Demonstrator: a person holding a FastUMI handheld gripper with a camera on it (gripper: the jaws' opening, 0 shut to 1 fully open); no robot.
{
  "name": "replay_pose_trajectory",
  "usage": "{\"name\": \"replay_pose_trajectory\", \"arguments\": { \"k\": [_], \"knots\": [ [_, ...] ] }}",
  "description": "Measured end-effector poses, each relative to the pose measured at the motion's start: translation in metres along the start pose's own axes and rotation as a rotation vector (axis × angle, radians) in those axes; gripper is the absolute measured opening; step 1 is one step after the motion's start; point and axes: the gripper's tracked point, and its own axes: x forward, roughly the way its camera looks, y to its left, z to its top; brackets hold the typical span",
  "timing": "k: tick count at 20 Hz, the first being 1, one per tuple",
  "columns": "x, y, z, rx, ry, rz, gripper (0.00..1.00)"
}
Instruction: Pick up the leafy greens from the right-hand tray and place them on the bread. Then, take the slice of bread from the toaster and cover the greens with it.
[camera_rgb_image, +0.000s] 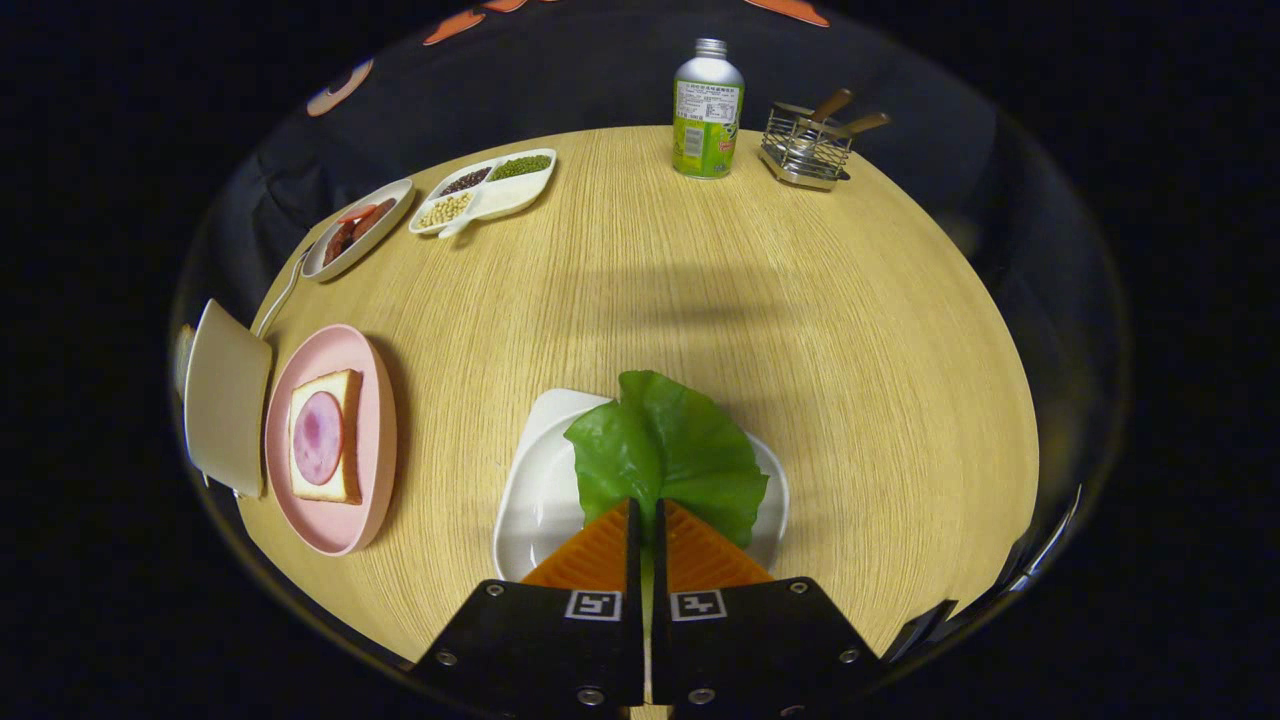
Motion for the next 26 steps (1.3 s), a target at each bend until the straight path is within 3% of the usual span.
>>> {"name": "replay_pose_trajectory", "arguments": {
  "k": [14,26],
  "knots": [
    [-0.046,0.018,0.031,0.033,-0.133,0.102,0.0],
    [-0.107,0.105,0.074,-0.062,-0.252,0.243,0.01]
  ]
}}
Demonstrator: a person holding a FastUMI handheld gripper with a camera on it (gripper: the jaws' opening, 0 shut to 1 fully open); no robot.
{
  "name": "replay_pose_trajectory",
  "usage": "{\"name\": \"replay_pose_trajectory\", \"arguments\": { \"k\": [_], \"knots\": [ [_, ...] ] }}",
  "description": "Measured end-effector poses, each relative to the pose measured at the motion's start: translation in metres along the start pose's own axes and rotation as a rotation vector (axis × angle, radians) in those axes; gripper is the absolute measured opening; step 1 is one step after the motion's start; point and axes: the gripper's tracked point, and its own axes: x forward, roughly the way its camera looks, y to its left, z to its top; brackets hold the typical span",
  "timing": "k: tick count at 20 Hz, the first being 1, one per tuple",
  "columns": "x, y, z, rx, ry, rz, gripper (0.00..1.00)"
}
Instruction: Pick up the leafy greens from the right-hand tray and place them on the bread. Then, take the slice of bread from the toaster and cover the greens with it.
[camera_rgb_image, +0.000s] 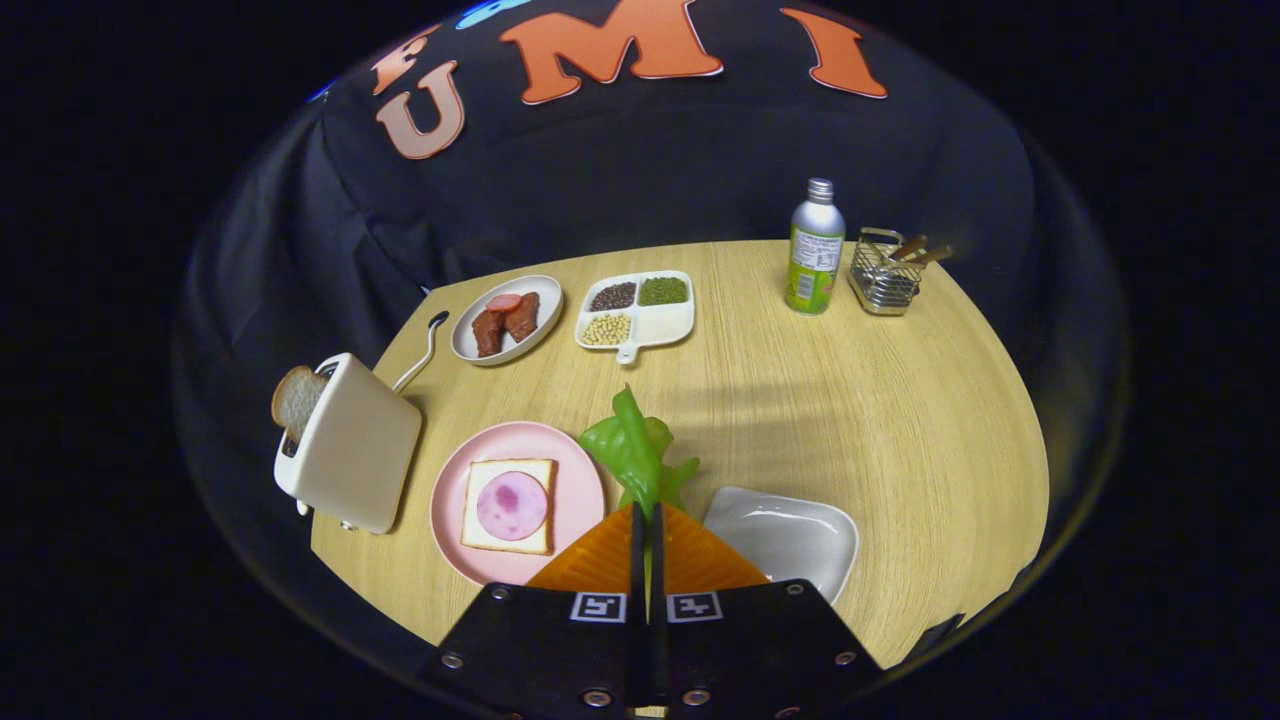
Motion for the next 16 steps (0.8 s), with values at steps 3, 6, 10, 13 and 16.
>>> {"name": "replay_pose_trajectory", "arguments": {
  "k": [3,6,10,13,16],
  "knots": [
    [0.003,0.025,0.007,-0.028,-0.006,0.033,0.0],
    [0.011,0.047,0.007,-0.051,0.01,0.061,0.01],
    [0.03,0.071,0.001,-0.073,0.038,0.085,0.01],
    [0.047,0.086,-0.006,-0.092,0.068,0.087,0.0],
    [0.066,0.099,-0.016,-0.11,0.106,0.085,0.01]
  ]
}}
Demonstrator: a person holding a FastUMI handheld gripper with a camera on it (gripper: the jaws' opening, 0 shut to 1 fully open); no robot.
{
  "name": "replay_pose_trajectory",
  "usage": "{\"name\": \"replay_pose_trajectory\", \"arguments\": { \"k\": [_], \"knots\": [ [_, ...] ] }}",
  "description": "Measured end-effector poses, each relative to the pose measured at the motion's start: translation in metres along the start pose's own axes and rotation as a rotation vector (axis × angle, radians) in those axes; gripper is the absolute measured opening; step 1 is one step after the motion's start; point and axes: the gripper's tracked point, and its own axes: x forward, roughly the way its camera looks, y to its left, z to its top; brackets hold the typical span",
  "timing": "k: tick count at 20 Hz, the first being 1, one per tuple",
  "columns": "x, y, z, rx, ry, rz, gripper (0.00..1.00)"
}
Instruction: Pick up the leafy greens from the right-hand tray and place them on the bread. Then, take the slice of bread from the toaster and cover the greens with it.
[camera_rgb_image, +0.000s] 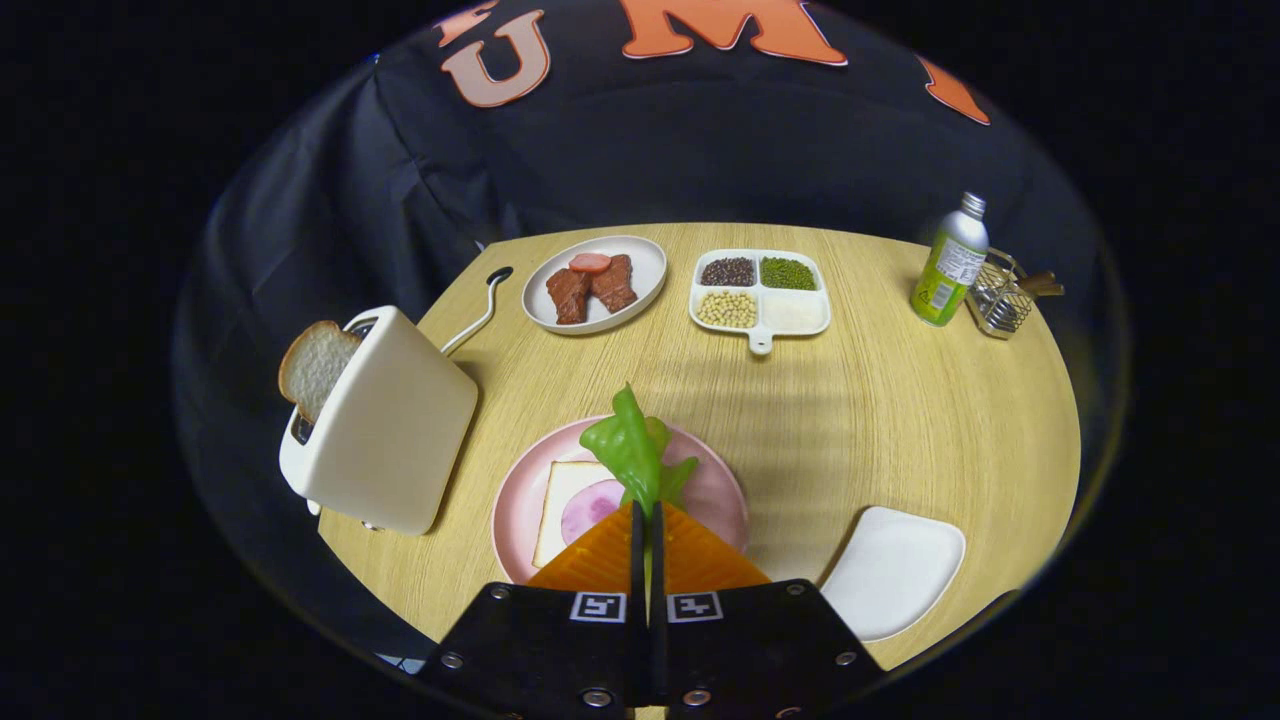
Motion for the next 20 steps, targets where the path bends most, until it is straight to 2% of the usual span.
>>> {"name": "replay_pose_trajectory", "arguments": {
  "k": [5,15,20],
  "knots": [
    [0.025,0.015,-0.006,-0.034,0.03,-0.022,0.01],
    [0.049,0.047,-0.023,-0.033,0.117,0.005,0.04],
    [0.04,0.047,-0.017,-0.024,0.105,-0.013,0.17]
  ]
}}
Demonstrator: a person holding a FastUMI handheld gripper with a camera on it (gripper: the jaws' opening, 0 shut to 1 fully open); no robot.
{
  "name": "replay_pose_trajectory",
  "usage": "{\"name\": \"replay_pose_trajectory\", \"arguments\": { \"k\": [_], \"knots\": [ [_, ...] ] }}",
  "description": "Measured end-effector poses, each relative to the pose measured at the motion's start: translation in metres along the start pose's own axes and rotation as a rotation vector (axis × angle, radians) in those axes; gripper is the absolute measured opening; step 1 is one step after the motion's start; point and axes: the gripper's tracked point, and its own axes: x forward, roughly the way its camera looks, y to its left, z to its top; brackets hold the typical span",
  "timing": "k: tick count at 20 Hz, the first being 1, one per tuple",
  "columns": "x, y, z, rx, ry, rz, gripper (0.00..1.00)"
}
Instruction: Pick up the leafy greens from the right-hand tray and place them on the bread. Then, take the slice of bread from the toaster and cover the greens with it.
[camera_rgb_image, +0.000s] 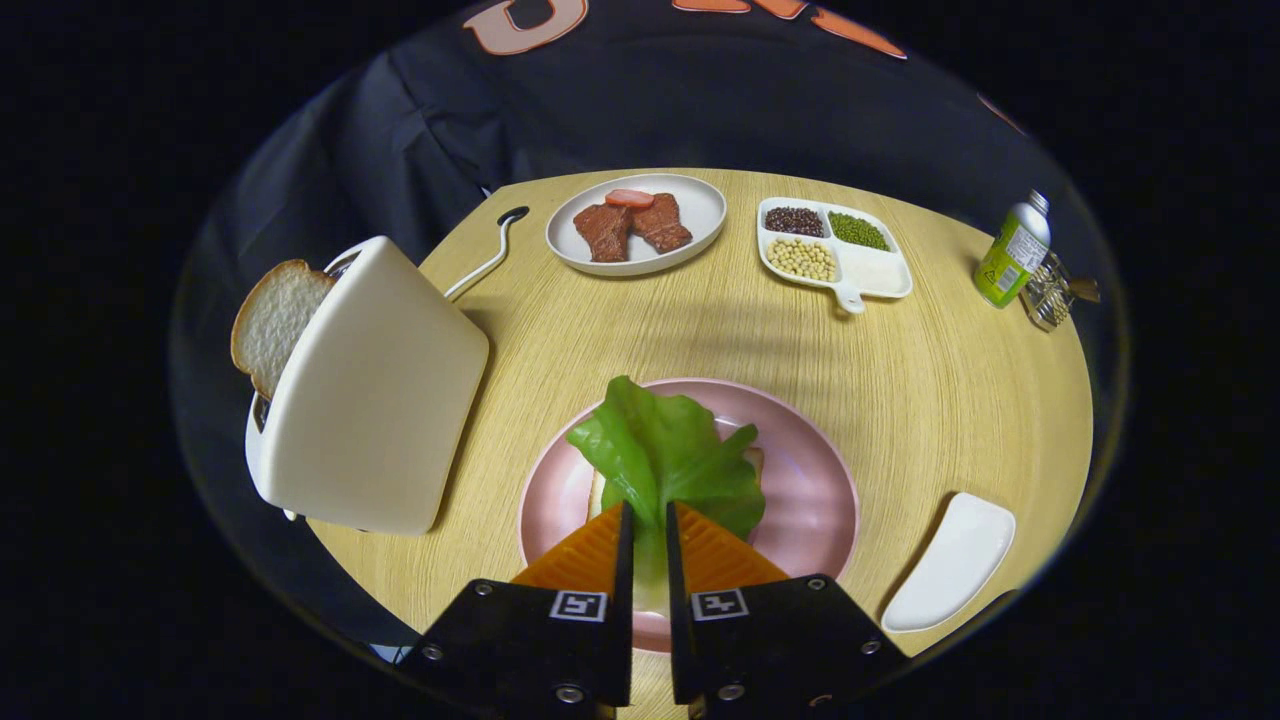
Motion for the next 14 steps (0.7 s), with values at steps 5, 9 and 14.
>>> {"name": "replay_pose_trajectory", "arguments": {
  "k": [5,9,14],
  "knots": [
    [-0.009,-0.003,0.006,0.002,-0.018,-0.013,0.36],
    [-0.029,0.01,0.022,0.028,-0.051,0.03,0.52],
    [-0.068,0.056,0.06,0.046,-0.109,0.122,0.86]
  ]
}}
